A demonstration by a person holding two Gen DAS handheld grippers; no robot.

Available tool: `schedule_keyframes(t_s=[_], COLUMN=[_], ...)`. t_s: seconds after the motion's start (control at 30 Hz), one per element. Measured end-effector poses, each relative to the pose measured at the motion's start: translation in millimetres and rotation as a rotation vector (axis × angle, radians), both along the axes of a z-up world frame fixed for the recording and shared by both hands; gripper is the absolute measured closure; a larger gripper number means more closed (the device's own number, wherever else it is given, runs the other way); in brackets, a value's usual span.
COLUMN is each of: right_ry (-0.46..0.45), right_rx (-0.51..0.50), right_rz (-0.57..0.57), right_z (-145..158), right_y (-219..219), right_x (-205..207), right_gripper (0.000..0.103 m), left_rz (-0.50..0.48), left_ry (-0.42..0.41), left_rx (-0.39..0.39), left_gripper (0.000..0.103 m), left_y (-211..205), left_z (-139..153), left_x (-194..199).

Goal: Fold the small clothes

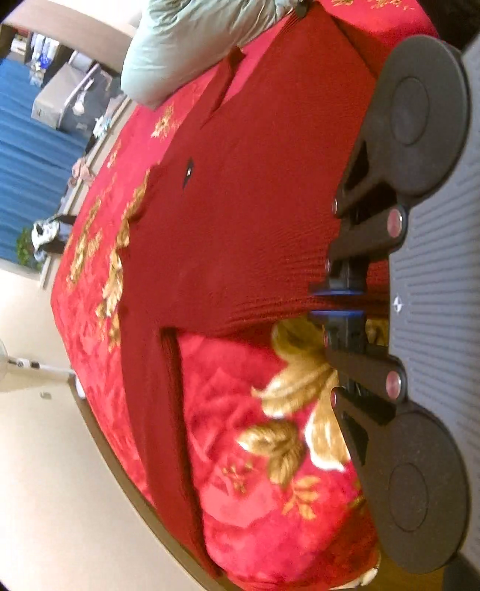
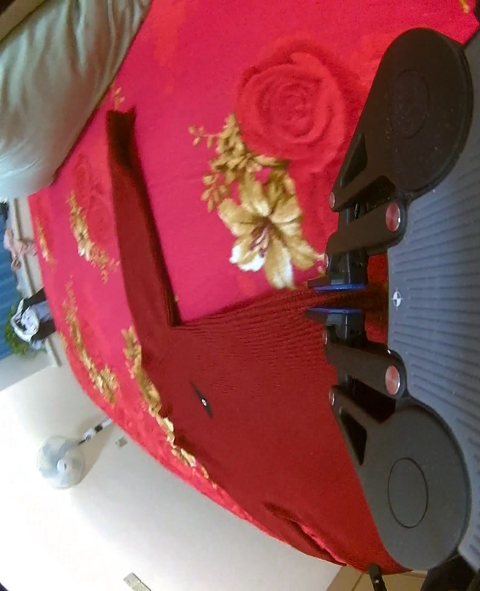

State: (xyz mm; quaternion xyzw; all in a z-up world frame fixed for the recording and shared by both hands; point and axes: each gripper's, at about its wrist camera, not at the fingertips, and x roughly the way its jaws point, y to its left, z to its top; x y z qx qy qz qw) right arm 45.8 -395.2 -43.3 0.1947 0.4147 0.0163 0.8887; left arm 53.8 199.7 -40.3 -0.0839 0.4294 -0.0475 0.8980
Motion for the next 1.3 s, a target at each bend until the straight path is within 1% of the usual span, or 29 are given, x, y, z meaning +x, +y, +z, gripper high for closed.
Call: schedule_keyframes(t_s=[0.03,0.1,0.13,0.17,0.2,0.23,0.27,0.3,0.33,0.37,0.4,0.43,0.47,0.5,0.53,0.57,0.6,0.63,0.67,0.73,0.77,0.83,0.9,0.97,1.07,1.2,1.23,1.27,1.3], right_ry=[0.007,0.044,0.069,0.084,0.072,0.037,-0.004,-0.036,-0.07,-0.106,-0.13,-0.129,-0.107,-0.064,0.006,0.097,0.106,0.094,0.083,0.007,-0.011,-0.043,-0.065,-0.089,-0.114,-0.126,-0.127,-0.127,-0.129], right_rx=[-0.003,-0.013,-0.034,-0.104,-0.175,-0.221,-0.224,-0.201,-0.175,-0.159,-0.149,-0.144,-0.151,-0.175,-0.209,-0.247,-0.263,-0.275,-0.28,-0.246,-0.235,-0.24,-0.28,-0.298,-0.295,-0.308,-0.309,-0.31,-0.31], right_rz=[-0.006,-0.028,-0.03,-0.055,-0.089,-0.107,-0.096,-0.062,-0.022,0.017,0.056,0.108,0.145,0.173,0.192,0.198,0.194,0.191,0.193,0.18,0.168,0.151,0.14,0.126,0.1,0.077,0.075,0.073,0.07], right_z=[-5,-23,-33,-41,-44,-43,-41,-38,-36,-36,-38,-44,-50,-60,-73,-88,-95,-92,-86,-72,-68,-64,-60,-56,-50,-48,-48,-48,-47], right_y=[-1,-2,-1,0,2,4,8,14,21,29,37,48,56,65,71,76,76,79,81,81,81,83,88,89,86,83,82,81,81], right_x=[2,10,14,17,16,14,12,13,14,14,16,19,24,28,34,39,38,38,39,35,35,35,37,39,46,51,52,53,53], right_gripper=[0.095,0.091,0.091,0.086,0.085,0.085,0.082,0.079,0.071,0.065,0.064,0.064,0.064,0.064,0.064,0.063,0.063,0.063,0.063,0.062,0.062,0.062,0.062,0.062,0.061,0.061,0.061,0.061,0.061], left_rz=[0.016,0.028,0.032,0.033,0.017,-0.013,-0.04,-0.066,-0.097,-0.121,-0.141,-0.156,-0.165,-0.175,-0.19,-0.203,-0.214,-0.208,-0.194,-0.172,-0.156,-0.113,-0.083,-0.056,-0.043,-0.039,-0.038,-0.037,-0.032], left_ry=[0.032,0.126,0.144,0.116,0.074,0.025,-0.005,-0.026,-0.029,-0.015,0.009,0.049,0.095,0.139,0.201,0.216,0.196,0.174,0.122,0.041,0.019,-0.021,-0.056,-0.11,-0.192,-0.26,-0.277,-0.289,-0.299], left_rx=[0.0,0.016,0.036,0.051,0.056,0.05,0.04,0.027,0.015,0.01,0.01,0.01,0.006,0.008,0.031,0.061,0.088,0.098,0.101,0.101,0.095,0.089,0.082,0.087,0.104,0.112,0.121,0.131,0.138], left_gripper=[0.095,0.095,0.095,0.093,0.091,0.081,0.074,0.072,0.072,0.072,0.072,0.072,0.071,0.07,0.067,0.067,0.066,0.066,0.066,0.064,0.061,0.06,0.059,0.059,0.059,0.059,0.058,0.054,0.053], left_y=[3,4,2,0,-6,-11,-16,-22,-29,-35,-41,-46,-50,-55,-59,-63,-67,-68,-68,-68,-67,-66,-67,-68,-73,-80,-82,-83,-84], left_z=[-9,-28,-33,-31,-27,-21,-18,-19,-23,-28,-35,-44,-53,-62,-73,-79,-78,-74,-67,-56,-53,-47,-44,-37,-26,-17,-15,-13,-12], left_x=[2,11,14,11,9,7,6,6,9,12,15,19,23,25,27,27,26,25,23,21,21,21,20,22,24,22,21,21,19])
